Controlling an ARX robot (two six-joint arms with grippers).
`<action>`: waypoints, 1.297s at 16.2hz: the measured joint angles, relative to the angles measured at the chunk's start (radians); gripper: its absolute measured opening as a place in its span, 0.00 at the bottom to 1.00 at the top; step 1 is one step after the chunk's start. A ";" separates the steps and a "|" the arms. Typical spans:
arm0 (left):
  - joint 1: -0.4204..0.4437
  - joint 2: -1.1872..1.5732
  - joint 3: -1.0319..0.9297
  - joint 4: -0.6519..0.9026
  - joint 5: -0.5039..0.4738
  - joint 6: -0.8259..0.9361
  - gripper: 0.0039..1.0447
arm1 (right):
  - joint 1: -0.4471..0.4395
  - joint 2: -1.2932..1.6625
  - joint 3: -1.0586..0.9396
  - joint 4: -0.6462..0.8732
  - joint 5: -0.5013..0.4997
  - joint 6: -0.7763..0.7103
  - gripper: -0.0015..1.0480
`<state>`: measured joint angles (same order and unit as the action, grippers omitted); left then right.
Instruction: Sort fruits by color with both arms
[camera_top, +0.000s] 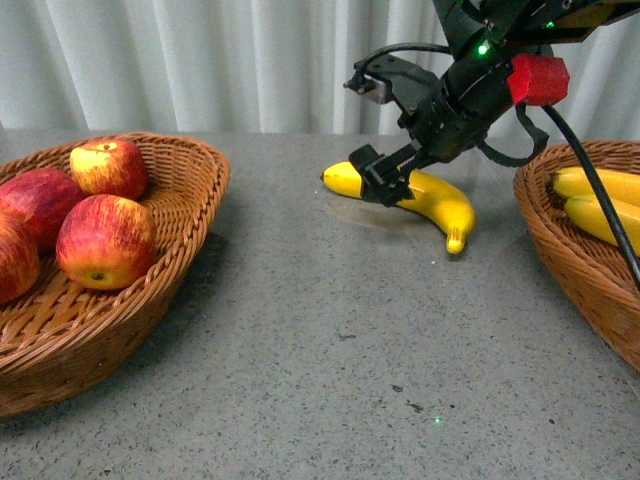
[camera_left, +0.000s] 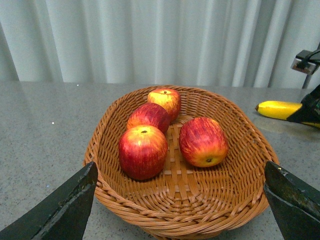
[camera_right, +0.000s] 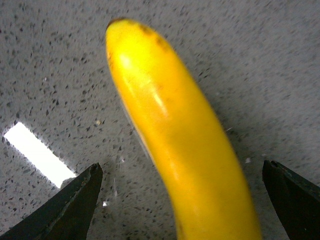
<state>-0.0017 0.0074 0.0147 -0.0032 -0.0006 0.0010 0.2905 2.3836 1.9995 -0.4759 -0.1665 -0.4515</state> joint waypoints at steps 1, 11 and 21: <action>0.000 0.000 0.000 0.000 0.000 0.000 0.94 | 0.007 0.005 0.000 -0.022 0.008 -0.005 0.94; 0.000 0.000 0.000 0.000 0.000 0.000 0.94 | 0.003 0.007 -0.026 0.082 0.011 0.045 0.34; 0.000 0.000 0.000 0.000 0.000 0.000 0.94 | -0.376 -0.607 -0.647 0.369 -0.253 0.293 0.34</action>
<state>-0.0017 0.0074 0.0147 -0.0032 -0.0002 0.0010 -0.0853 1.7771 1.3529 -0.1070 -0.4198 -0.1581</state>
